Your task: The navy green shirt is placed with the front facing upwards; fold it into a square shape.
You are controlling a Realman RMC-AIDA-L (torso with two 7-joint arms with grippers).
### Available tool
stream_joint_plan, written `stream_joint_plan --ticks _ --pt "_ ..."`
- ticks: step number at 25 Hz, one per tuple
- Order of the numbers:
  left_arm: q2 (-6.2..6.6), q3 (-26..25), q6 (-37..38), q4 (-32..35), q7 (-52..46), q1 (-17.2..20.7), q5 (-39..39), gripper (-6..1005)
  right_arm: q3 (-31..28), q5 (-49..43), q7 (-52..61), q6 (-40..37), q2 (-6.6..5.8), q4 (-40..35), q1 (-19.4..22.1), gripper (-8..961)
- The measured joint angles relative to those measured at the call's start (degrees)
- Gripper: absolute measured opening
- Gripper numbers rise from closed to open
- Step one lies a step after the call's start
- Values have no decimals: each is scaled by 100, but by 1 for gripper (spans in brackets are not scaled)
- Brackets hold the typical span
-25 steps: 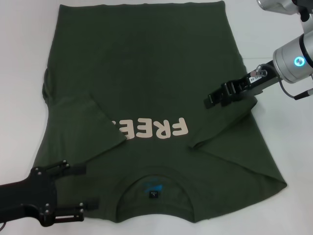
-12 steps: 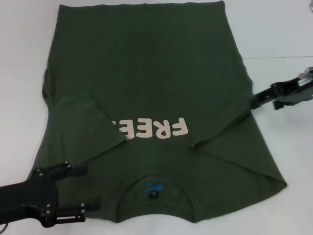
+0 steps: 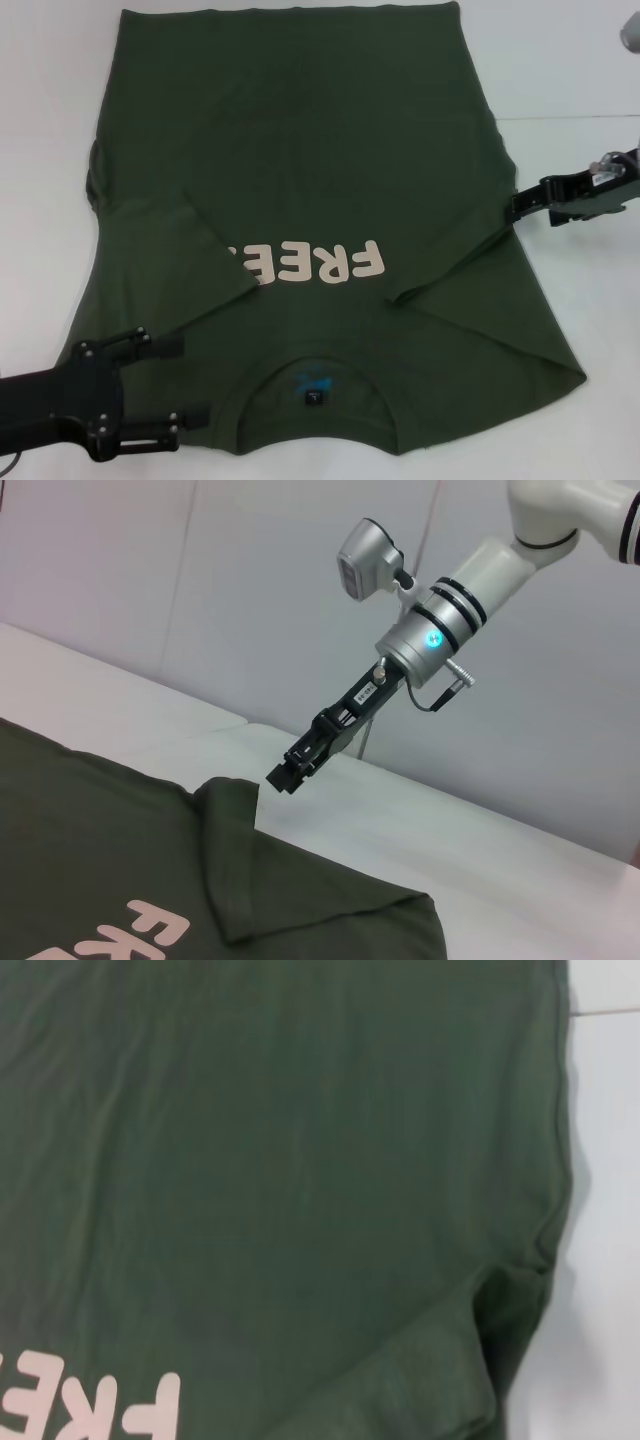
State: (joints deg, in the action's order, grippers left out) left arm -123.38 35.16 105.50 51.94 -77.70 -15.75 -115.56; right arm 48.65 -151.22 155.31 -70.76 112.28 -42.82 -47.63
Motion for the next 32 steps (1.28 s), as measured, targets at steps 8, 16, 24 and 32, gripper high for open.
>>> stream_joint_plan --ticks 8,16,24,32 --pt "13 -7 -12 -7 1 -6 -2 910 7 33 -49 509 255 115 -35 768" --pt "16 -9 -12 -1 22 -11 4 910 13 44 -66 771 308 317 -84 769" --pt "16 -9 -21 -8 34 -24 8 909 -34 1191 -502 920 317 343 -30 769" --pt "19 -13 -4 -9 31 0 4 909 -38 2081 -889 1047 153 353 187 768"
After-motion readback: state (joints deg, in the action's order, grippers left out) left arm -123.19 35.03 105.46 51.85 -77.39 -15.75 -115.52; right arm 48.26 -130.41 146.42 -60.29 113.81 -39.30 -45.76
